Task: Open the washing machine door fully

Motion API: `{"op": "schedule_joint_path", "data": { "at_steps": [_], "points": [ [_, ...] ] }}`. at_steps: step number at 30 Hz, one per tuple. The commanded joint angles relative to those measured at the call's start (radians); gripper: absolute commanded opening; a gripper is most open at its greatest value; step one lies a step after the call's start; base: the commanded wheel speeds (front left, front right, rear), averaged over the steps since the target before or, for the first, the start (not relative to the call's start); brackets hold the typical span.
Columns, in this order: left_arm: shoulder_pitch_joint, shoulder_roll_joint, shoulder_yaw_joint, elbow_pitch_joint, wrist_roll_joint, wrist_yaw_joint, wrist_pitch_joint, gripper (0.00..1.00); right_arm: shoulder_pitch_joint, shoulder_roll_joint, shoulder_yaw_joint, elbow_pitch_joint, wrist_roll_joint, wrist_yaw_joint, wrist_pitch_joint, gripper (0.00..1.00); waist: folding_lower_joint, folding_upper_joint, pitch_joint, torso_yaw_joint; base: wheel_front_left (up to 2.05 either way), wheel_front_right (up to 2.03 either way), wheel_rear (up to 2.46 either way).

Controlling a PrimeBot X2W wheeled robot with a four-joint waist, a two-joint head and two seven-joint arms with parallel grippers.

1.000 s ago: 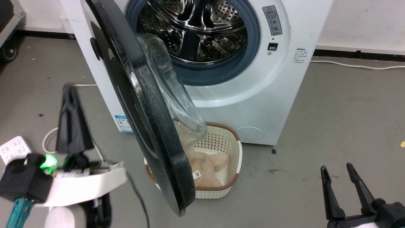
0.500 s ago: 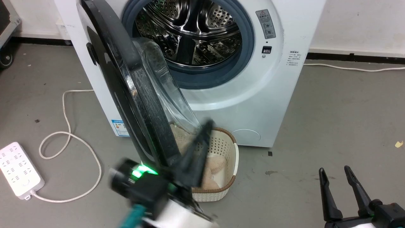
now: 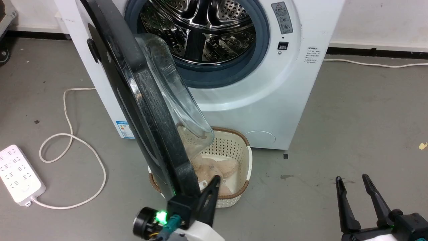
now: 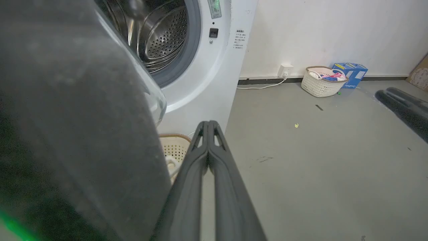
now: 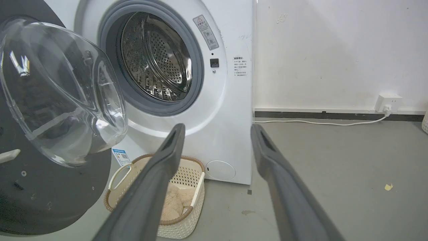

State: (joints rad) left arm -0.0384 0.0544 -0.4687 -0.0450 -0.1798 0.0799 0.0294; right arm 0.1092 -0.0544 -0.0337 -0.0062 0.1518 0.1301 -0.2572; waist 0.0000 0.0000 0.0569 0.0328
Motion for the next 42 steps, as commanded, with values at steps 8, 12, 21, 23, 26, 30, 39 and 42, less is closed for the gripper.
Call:
{"op": "schedule_joint_path", "data": {
  "at_steps": [8,12,21,23,26,30,39,42],
  "points": [
    [-0.008,0.014,0.05,0.068,-0.03,0.016,-0.052,0.0,-0.011,0.004,0.002,0.004,0.004,0.001,-0.005,1.0,0.0,0.0,-0.005,0.035,0.0,0.0,0.0],
    [0.005,0.017,0.057,0.078,-0.041,0.02,-0.068,0.0,-0.005,0.004,-0.001,0.005,0.004,0.001,-0.005,1.0,0.0,0.0,-0.01,0.081,0.0,0.0,0.0],
    [0.04,0.018,0.06,0.07,-0.071,0.028,-0.084,0.0,0.009,0.004,0.002,0.017,0.004,0.001,-0.005,1.0,0.0,0.0,-0.029,0.245,0.0,0.0,0.0],
    [0.046,0.022,0.069,0.066,-0.08,0.032,-0.087,0.0,0.012,0.004,0.004,0.023,0.002,0.001,-0.005,1.0,0.0,0.0,-0.031,0.283,0.0,0.0,0.0],
    [0.049,0.036,0.092,0.058,-0.088,0.042,-0.09,0.0,0.013,0.004,0.011,0.036,0.008,0.001,-0.005,1.0,0.0,0.0,-0.03,0.334,0.0,0.0,0.0],
    [0.045,0.058,0.145,0.045,-0.107,0.063,-0.095,0.0,0.004,0.004,0.03,0.043,0.004,0.001,-0.005,1.0,0.0,0.0,-0.021,0.381,0.0,0.0,0.0],
    [-0.001,0.15,0.292,0.02,-0.166,0.078,-0.085,0.0,-0.032,0.004,0.059,0.041,-0.021,0.001,-0.005,1.0,0.0,0.0,0.056,0.397,0.0,0.0,0.0],
    [-0.026,0.186,0.344,0.026,-0.197,0.074,-0.067,0.0,-0.046,0.004,0.058,0.04,-0.039,0.001,-0.005,1.0,0.0,0.0,0.098,0.385,0.0,0.0,0.0]
  ]
}}
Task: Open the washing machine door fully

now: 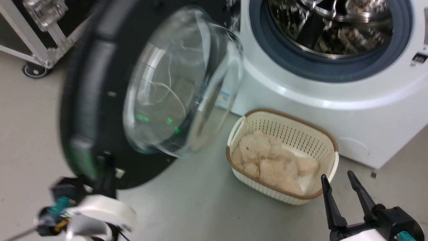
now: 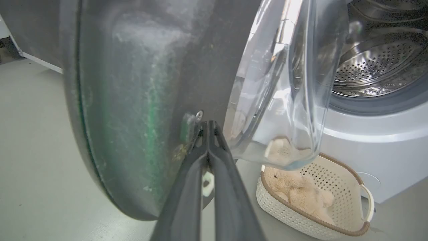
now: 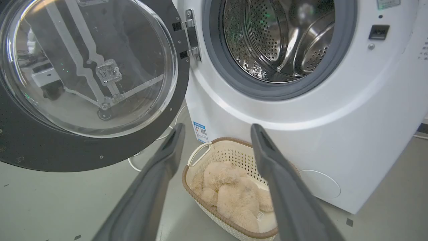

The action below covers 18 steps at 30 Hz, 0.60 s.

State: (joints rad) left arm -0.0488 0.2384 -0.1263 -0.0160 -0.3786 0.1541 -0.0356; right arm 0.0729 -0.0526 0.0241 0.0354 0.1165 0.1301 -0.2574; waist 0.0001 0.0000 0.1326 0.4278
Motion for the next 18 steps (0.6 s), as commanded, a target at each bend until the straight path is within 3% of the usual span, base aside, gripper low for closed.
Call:
{"op": "schedule_joint_path", "data": {
  "at_steps": [1,18],
  "points": [
    [-0.025,0.007,0.022,0.004,-0.019,-0.004,0.001,0.0,-0.013,0.002,-0.005,0.0,-0.011,0.001,-0.004,1.0,-0.0001,0.0,0.035,-0.014,0.0,0.0,0.0],
    [-0.305,0.206,0.272,0.377,-0.143,-0.036,-0.058,0.0,-0.087,0.002,-0.033,-0.011,-0.076,0.001,0.004,1.0,-0.0001,0.0,0.213,-0.102,0.0,0.0,0.0]
  ]
}}
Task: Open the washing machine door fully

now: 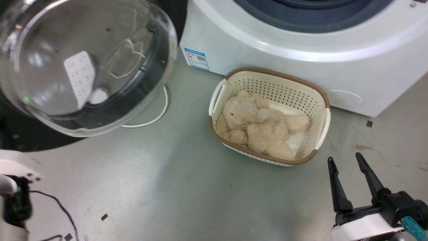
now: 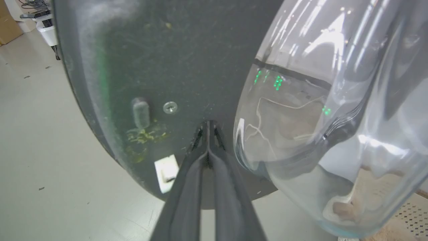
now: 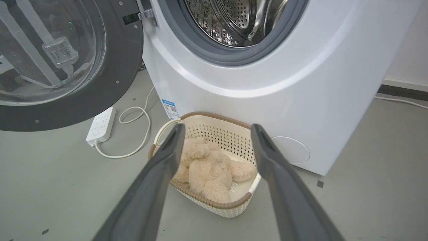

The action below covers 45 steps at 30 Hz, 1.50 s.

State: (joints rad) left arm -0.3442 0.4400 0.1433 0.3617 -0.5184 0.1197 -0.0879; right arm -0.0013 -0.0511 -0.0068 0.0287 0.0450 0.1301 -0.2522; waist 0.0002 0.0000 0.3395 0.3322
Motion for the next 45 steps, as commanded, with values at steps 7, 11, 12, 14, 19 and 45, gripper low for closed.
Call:
{"op": "schedule_joint_path", "data": {
  "at_steps": [7,11,12,14,19,45],
  "points": [
    [-0.073,0.063,0.035,0.144,-0.008,-0.031,-0.083,0.0,-0.023,0.001,-0.009,-0.005,-0.004,0.001,0.0,1.0,-0.0002,0.0,-0.001,-0.029,0.0,0.0,0.0],
    [-0.08,0.059,0.035,0.153,0.005,-0.046,-0.14,0.0,-0.017,0.001,-0.02,0.002,-0.001,0.001,-0.002,1.0,-0.0002,0.0,-0.028,-0.031,0.0,0.0,0.0],
    [-0.077,0.056,0.034,0.146,0.011,-0.048,-0.15,0.0,-0.016,0.001,-0.026,0.004,-0.004,0.001,-0.002,1.0,-0.0002,0.0,-0.038,-0.032,0.0,0.0,0.0],
    [-0.063,0.043,0.029,0.118,0.025,-0.058,-0.163,0.0,-0.014,0.001,-0.038,0.007,0.0,0.001,-0.004,1.0,-0.0002,0.0,-0.059,-0.037,0.0,0.0,0.0],
    [0.009,-0.003,-0.009,-0.02,0.068,-0.084,-0.172,0.0,-0.009,0.001,-0.081,0.003,0.012,0.001,-0.007,1.0,-0.0002,0.0,-0.125,-0.063,0.0,0.0,0.0],
    [0.394,-0.231,-0.293,-0.386,0.229,-0.002,-0.153,1.0,0.116,0.001,-0.067,-0.079,0.009,0.001,-0.009,1.0,-0.0002,0.0,-0.326,-0.319,0.0,0.0,0.0]
  ]
}}
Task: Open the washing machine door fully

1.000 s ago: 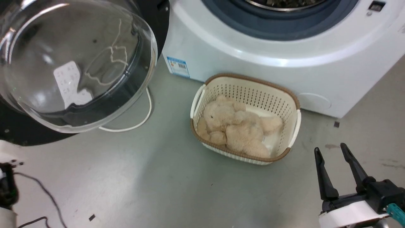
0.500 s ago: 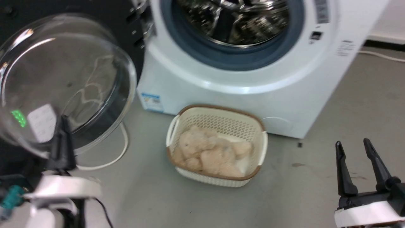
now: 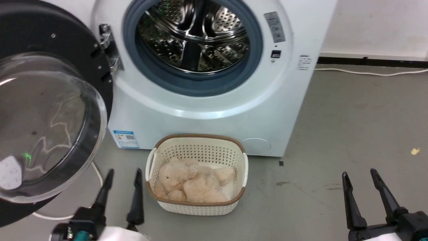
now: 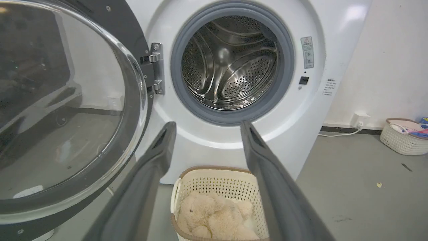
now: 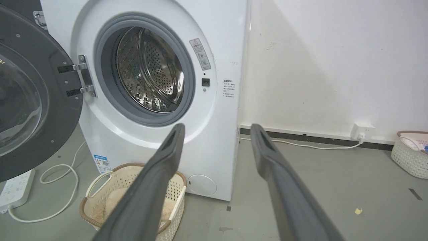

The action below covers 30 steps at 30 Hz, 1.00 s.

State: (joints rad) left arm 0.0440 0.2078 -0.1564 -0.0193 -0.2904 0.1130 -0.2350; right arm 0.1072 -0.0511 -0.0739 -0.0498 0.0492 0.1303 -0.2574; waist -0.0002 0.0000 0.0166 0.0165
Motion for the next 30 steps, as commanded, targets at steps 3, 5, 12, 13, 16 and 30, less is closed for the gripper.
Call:
{"op": "schedule_joint_path", "data": {
  "at_steps": [3,5,12,13,16,30],
  "points": [
    [0.021,-0.009,-0.02,0.013,0.02,0.013,-0.008,1.0,0.015,0.001,0.009,0.001,0.013,0.0,-0.004,1.0,0.0002,0.0,-0.009,-0.01,0.0,0.0,0.0],
    [0.031,-0.015,-0.04,0.019,0.032,0.017,-0.002,1.0,0.02,0.001,0.012,0.001,0.016,0.0,-0.004,1.0,0.0002,0.0,-0.012,-0.013,0.0,0.0,0.0],
    [0.04,-0.021,-0.067,0.034,0.046,0.027,0.013,1.0,0.025,0.001,0.01,0.008,0.02,0.0,-0.004,1.0,0.0002,0.0,-0.014,-0.016,0.0,0.0,0.0],
    [0.038,-0.02,-0.069,0.035,0.047,0.027,0.014,1.0,0.025,0.001,0.01,0.011,0.023,0.0,-0.004,1.0,0.0002,0.0,-0.014,-0.015,0.0,0.0,0.0],
    [0.032,-0.02,-0.067,0.039,0.047,0.034,0.015,1.0,0.026,0.001,0.01,0.022,0.03,0.0,-0.004,1.0,0.0002,0.0,-0.011,-0.014,0.0,0.0,0.0],
    [0.032,-0.02,-0.06,0.038,0.033,0.034,0.016,0.0,0.014,0.0,0.013,0.042,0.031,0.001,0.001,0.0,0.0003,0.0,-0.002,-0.015,0.0,0.0,0.0]
  ]
}}
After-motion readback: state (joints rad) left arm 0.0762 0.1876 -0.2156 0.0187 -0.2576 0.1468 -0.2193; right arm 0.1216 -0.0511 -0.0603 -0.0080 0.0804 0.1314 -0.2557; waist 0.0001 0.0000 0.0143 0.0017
